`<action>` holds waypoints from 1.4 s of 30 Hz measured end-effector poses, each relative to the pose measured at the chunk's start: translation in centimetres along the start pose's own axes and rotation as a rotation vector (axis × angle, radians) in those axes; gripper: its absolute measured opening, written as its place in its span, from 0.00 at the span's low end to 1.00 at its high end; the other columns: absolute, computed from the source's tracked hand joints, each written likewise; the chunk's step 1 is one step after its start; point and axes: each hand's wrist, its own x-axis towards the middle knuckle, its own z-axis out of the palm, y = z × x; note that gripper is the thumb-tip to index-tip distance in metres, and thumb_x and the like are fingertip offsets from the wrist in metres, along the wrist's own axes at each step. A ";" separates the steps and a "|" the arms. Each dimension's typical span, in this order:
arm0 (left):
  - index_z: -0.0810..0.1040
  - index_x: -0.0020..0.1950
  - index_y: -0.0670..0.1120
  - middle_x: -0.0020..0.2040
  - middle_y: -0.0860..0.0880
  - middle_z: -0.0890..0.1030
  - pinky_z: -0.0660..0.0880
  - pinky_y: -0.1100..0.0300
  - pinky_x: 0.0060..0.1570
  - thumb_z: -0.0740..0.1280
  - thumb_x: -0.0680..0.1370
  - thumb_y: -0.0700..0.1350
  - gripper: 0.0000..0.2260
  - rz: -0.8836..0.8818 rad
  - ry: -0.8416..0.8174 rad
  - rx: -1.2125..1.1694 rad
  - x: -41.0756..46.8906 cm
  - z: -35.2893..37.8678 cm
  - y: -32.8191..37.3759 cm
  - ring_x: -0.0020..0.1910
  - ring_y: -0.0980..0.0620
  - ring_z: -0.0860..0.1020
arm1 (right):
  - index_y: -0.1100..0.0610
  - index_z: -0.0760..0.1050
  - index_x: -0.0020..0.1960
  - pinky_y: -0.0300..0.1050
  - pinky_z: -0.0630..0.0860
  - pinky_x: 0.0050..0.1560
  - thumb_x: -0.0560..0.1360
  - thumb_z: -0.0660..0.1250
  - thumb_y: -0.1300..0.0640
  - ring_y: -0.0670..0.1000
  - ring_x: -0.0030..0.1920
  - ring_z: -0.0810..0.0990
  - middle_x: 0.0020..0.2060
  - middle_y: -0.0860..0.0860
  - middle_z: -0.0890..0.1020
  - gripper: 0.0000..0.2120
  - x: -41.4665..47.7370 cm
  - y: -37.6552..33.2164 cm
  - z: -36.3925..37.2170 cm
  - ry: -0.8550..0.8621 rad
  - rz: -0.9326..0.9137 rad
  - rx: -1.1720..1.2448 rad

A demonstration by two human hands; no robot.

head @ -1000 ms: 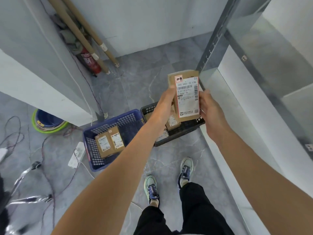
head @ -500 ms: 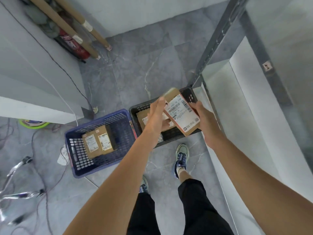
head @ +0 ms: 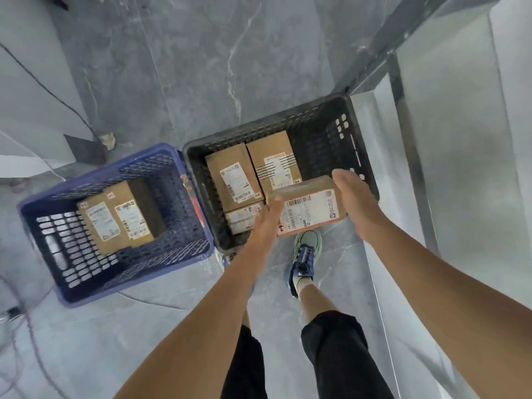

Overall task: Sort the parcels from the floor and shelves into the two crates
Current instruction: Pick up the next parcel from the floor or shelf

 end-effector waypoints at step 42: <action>0.81 0.57 0.50 0.52 0.50 0.85 0.74 0.73 0.43 0.56 0.85 0.61 0.20 0.368 0.006 0.289 16.9 4.3 4.0 0.52 0.58 0.82 | 0.54 0.79 0.60 0.51 0.82 0.53 0.86 0.55 0.39 0.52 0.49 0.85 0.53 0.55 0.87 0.22 15.4 6.2 -0.7 0.139 0.337 0.207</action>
